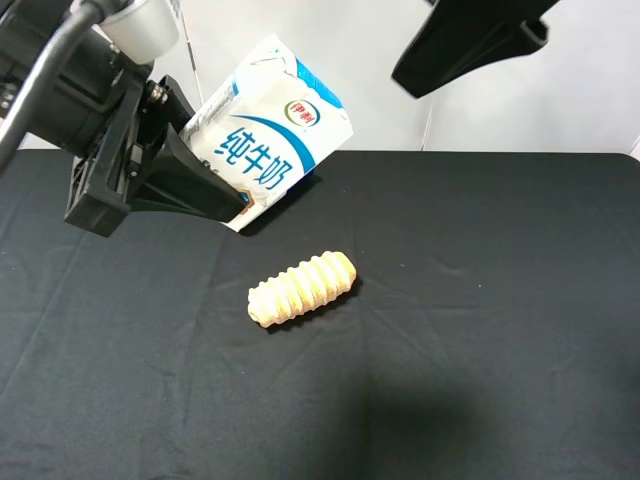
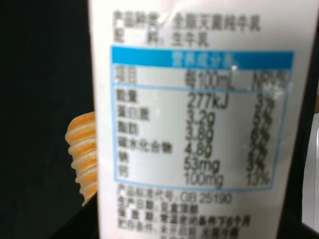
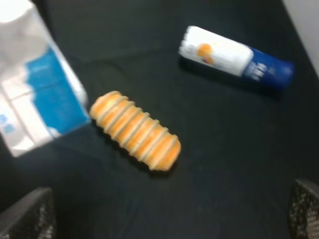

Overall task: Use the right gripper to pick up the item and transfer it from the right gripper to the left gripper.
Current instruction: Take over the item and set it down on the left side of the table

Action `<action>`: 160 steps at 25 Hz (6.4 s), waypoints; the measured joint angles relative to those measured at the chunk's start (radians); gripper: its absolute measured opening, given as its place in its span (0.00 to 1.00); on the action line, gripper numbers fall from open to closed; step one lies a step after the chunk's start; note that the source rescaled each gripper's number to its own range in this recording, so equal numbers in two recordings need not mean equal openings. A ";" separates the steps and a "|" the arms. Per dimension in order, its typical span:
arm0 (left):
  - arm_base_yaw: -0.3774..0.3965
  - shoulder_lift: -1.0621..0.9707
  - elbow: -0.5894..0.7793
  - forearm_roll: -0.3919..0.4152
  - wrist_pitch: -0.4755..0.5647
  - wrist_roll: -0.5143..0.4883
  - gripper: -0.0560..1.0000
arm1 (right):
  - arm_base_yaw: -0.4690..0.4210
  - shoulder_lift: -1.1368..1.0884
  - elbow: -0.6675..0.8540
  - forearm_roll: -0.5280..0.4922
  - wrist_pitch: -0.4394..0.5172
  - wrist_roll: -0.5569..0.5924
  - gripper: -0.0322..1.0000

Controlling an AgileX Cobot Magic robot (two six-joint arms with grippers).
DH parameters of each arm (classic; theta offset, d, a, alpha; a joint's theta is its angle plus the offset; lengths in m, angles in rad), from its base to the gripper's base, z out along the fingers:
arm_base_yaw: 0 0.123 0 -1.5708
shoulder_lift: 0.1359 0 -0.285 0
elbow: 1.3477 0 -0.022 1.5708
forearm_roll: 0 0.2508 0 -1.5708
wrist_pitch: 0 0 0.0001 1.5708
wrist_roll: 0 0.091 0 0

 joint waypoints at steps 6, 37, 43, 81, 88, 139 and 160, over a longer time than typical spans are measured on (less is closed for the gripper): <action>0.000 0.000 0.000 0.002 0.000 0.000 0.06 | 0.000 -0.044 0.011 -0.068 0.000 0.163 0.99; 0.000 0.000 0.000 0.002 0.001 0.000 0.06 | 0.000 -1.156 0.988 -0.163 -0.110 0.562 0.99; 0.000 0.000 0.000 0.002 0.001 0.000 0.06 | 0.000 -1.301 1.080 -0.163 -0.174 0.570 0.99; 0.000 0.000 0.000 0.002 -0.001 -0.001 0.06 | -0.520 -1.376 1.083 -0.179 -0.189 0.585 0.99; 0.000 0.000 0.000 0.012 -0.043 -0.064 0.06 | -0.527 -1.376 1.083 -0.179 -0.189 0.585 0.99; 0.503 0.207 0.060 0.517 -0.109 -0.861 0.05 | -0.527 -1.376 1.083 -0.179 -0.189 0.588 0.99; 0.503 0.478 0.062 0.517 -0.224 -0.861 0.05 | -0.527 -1.376 1.083 -0.179 -0.189 0.588 0.99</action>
